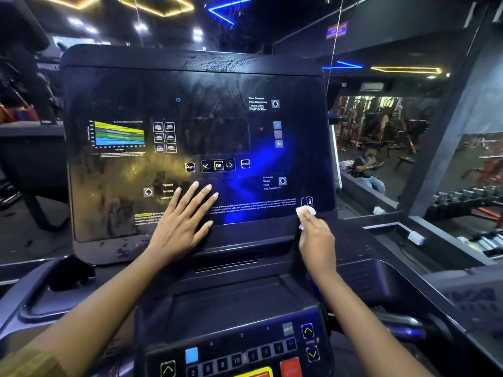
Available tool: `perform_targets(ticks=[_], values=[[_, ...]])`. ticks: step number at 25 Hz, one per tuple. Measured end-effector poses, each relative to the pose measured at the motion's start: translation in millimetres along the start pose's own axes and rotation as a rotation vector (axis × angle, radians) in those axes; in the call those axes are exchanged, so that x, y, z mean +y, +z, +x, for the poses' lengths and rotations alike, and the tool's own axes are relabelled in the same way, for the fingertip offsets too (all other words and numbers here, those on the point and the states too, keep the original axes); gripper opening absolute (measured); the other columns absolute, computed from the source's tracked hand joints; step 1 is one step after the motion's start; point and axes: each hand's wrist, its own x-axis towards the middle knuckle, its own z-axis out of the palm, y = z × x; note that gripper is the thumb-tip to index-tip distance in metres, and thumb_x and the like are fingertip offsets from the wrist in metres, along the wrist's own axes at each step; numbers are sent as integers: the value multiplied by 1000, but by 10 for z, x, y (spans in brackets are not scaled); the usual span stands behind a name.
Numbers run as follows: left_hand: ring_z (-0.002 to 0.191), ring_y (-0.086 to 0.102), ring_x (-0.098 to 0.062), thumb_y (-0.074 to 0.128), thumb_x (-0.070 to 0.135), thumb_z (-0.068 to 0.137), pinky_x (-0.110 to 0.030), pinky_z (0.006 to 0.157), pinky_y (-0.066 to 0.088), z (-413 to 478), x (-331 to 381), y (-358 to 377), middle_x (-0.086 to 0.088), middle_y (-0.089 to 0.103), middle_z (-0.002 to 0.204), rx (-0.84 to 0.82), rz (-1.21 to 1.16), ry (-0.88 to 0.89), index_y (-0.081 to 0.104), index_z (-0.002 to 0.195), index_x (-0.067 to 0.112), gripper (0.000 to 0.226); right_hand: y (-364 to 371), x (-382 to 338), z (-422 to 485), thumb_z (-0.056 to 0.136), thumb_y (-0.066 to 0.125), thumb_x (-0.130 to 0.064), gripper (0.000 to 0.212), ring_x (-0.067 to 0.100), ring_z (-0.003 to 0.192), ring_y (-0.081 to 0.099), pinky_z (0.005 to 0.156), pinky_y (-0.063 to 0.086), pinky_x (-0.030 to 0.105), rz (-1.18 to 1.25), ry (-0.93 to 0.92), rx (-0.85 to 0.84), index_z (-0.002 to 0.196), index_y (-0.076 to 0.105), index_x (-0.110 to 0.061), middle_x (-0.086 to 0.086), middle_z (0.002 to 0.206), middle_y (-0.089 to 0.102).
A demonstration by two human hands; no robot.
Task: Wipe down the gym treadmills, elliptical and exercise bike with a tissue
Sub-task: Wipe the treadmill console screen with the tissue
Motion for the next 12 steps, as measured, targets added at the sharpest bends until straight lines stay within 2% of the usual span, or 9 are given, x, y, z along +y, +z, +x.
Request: perform_targets(ticks=[2,4,6,8,10,12], values=[[147,12,-23,17,44,101,-46,117,12,-28,-102,2,-7,33,152,-9,19,55,32,146,15,55,64,-237,-56,52,73,20,49,31,69,66,60,56,31,-7,-47,-34,97,71,0,13,96,72],[145,18,-26,15,43,102,-47,117,14,-33,-185,1,-6,32,153,-26,46,115,30,147,16,55,137,-529,-150,50,73,19,54,28,69,66,59,56,28,15,-88,-84,99,71,-2,11,97,71],[143,23,-28,14,43,102,-48,116,15,-43,-212,-3,-7,31,153,-22,59,133,31,147,16,55,192,-824,-277,59,69,14,50,27,77,65,62,55,28,54,-169,-157,106,69,-4,9,103,70],[143,24,-28,17,42,102,-48,116,15,-45,-206,5,-7,32,153,4,60,130,33,147,15,54,160,-892,-315,73,53,5,41,22,86,64,74,53,29,116,-227,-169,109,68,-6,7,106,69],[142,25,-28,26,40,99,-48,116,16,-55,-190,15,-7,32,153,16,55,130,33,146,15,54,31,-684,-215,78,39,-1,42,19,87,62,84,46,25,157,-109,-69,108,68,-5,8,100,69],[142,26,-28,30,41,97,-48,116,16,-47,-192,8,-7,32,153,23,60,134,32,146,15,56,-121,-369,-59,81,36,-1,41,26,84,64,81,41,24,110,95,4,107,68,-3,10,95,69]])
